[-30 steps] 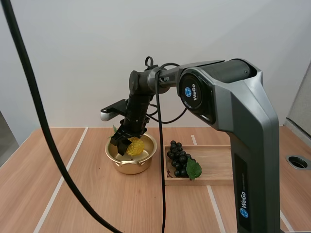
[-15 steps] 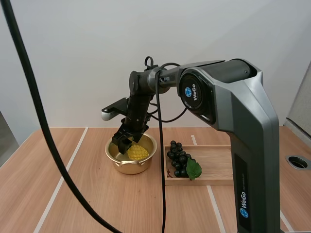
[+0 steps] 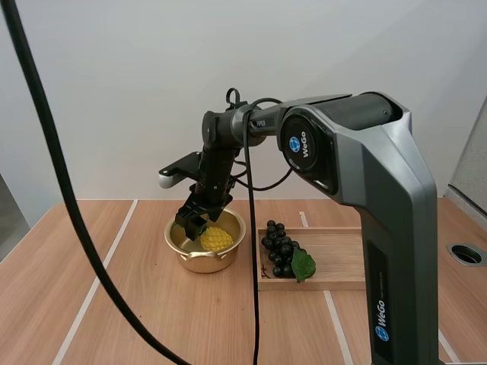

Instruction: Open the pot, put the pineapple inside, and close it

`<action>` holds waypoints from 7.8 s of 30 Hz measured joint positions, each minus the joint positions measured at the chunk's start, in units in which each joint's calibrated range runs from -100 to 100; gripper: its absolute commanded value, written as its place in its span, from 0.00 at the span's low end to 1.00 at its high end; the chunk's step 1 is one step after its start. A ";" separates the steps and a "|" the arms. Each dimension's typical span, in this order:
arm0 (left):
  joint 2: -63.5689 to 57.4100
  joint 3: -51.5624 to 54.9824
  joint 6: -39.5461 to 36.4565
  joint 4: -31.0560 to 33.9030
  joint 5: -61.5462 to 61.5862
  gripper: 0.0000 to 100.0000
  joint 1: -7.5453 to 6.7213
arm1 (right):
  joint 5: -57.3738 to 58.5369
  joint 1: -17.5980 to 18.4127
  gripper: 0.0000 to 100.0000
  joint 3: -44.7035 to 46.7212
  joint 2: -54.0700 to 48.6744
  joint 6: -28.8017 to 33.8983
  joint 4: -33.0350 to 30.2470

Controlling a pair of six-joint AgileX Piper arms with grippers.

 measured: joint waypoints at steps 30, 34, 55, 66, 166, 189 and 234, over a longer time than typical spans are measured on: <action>0.00 0.00 0.00 0.95 0.62 0.00 0.00 | 8.62 0.15 1.00 -7.90 -20.08 11.85 -22.28; 0.00 0.00 -0.53 1.07 0.62 0.00 0.00 | 9.65 -1.09 1.00 -7.90 -24.11 15.83 -27.49; 0.00 0.00 -0.98 1.07 0.62 0.00 0.00 | 10.95 -17.90 0.36 -7.90 -35.14 17.94 -24.36; 2.92 3.00 -1.07 0.58 3.93 0.00 0.00 | 10.95 -22.18 0.00 -7.68 -37.87 18.34 -15.24; 39.84 67.59 15.87 -25.59 -33.71 0.00 0.00 | -38.95 -26.15 0.00 41.23 -49.96 18.05 -10.06; 43.58 67.59 17.44 -26.64 -32.84 1.00 0.00 | -38.95 -26.15 0.00 41.23 -49.96 18.05 -10.06; -8.10 66.93 -2.70 -26.64 -47.18 0.00 3.90 | -57.29 -26.15 0.00 41.46 -68.20 17.95 -4.56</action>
